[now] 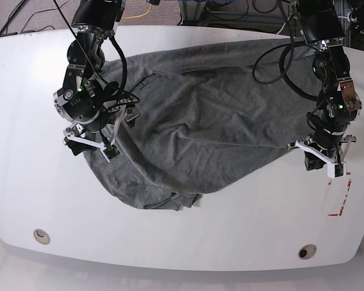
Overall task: Layout the t-shirt on the table in an organized manner, then fold the t-shirt properly
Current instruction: 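Grasp the shirt fabric with the left gripper, then pull the grasped fabric with the left gripper away from the right gripper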
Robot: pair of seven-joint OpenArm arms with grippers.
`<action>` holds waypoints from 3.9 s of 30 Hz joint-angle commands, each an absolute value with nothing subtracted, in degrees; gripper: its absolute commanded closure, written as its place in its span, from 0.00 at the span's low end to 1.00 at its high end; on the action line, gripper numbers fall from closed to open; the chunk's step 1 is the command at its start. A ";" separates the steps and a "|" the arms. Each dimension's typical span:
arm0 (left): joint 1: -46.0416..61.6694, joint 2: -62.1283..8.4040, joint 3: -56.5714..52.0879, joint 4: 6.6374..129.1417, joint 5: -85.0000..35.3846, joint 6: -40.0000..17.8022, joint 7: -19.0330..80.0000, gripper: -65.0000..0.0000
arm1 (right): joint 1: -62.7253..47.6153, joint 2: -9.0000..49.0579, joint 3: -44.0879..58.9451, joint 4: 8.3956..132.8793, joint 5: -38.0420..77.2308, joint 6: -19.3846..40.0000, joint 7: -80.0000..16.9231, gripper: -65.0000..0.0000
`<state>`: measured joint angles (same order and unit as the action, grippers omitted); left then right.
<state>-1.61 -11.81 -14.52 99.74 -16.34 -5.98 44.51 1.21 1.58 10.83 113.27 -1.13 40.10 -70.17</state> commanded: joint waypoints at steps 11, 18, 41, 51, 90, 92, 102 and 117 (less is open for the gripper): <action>0.84 -11.03 -17.01 104.75 -16.48 -5.93 46.90 0.80 | 2.95 1.63 10.77 114.24 -0.66 40.00 -69.23 0.03; -0.57 -11.03 -21.67 99.82 -16.48 -5.93 46.81 0.34 | 2.95 1.63 10.77 114.24 -0.66 40.00 -69.23 0.03; -8.57 -12.44 -20.00 76.53 -16.57 -6.20 42.68 0.16 | 2.95 0.92 10.77 114.24 -0.66 40.00 -69.23 0.03; -7.08 -12.44 -16.13 76.44 -16.40 -6.11 42.68 0.46 | 3.03 0.92 10.77 114.24 -0.66 40.00 -69.23 0.03; 5.32 -12.70 -9.27 106.77 -16.40 -6.20 42.86 1.00 | 3.03 0.92 10.77 114.24 -0.66 40.00 -69.23 0.03; 7.16 -12.70 -9.10 106.77 -16.40 -6.20 42.86 1.00 | 3.03 0.92 10.77 114.24 -0.66 40.00 -69.23 0.03; 13.41 -13.32 -9.10 106.68 -16.40 -6.20 42.86 0.82 | 3.03 0.92 10.77 114.24 -0.66 40.00 -69.23 0.03; 13.32 -14.29 -7.96 106.68 -16.40 -6.20 42.95 0.16 | 3.03 0.75 10.68 114.24 -0.57 40.00 -69.23 0.03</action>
<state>14.41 -13.28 -7.60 105.58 -16.32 -6.28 44.10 2.02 0.64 10.79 113.27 -1.08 40.10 -70.28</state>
